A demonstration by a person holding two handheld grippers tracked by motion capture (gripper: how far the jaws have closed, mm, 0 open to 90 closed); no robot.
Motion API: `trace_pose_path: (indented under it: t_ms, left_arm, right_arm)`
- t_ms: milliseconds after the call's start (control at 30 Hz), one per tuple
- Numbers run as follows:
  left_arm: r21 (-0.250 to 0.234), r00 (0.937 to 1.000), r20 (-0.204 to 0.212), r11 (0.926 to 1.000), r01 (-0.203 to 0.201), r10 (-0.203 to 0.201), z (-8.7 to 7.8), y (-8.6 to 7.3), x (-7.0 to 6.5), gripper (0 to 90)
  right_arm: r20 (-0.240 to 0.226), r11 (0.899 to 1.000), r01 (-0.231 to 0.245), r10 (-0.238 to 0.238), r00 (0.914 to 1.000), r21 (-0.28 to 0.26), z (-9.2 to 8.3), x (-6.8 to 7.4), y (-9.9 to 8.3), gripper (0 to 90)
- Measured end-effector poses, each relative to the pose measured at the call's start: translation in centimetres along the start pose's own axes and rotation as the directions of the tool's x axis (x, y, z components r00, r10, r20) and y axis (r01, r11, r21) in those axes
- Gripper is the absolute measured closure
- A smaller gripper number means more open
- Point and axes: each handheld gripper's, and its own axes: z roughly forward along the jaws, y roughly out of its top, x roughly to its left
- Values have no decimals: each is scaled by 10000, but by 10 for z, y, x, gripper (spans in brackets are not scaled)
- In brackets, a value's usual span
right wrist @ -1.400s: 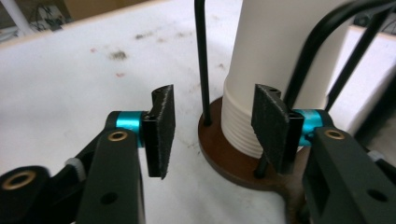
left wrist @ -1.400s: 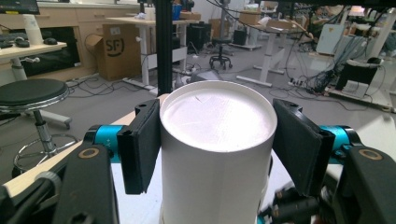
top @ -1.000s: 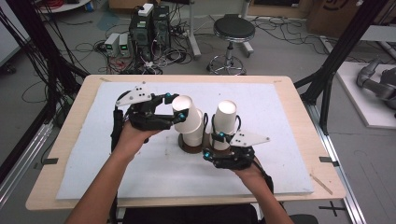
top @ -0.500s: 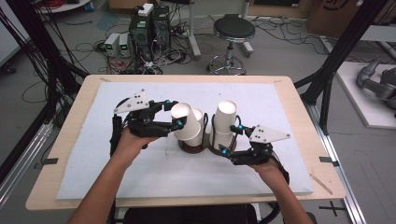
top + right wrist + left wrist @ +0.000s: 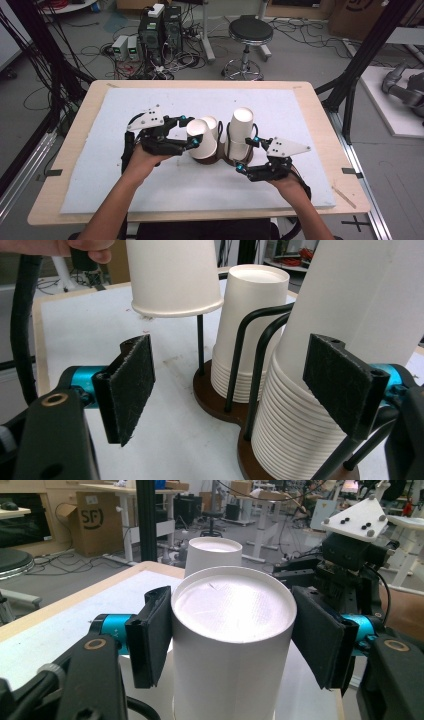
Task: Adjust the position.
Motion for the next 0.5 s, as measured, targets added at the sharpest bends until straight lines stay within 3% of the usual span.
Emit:
trace_pose_path:
  t_ms: [200,300,500]
  left_arm:
    - [-17,9999,120,10000,-77,77,4,-4,-2,353]
    - [40,9999,144,10000,-90,89,7,-6,-5,353]
    - [148,9994,302,9997,-168,164,16,-8,-13,353]
  right_arm:
    - [-293,9995,183,-191,9994,-269,3,-3,-3,213]
    - [-720,9990,349,-367,9967,-268,6,-2,-4,213]
    - [-1261,9993,210,-248,9917,-314,10,-2,0,204]
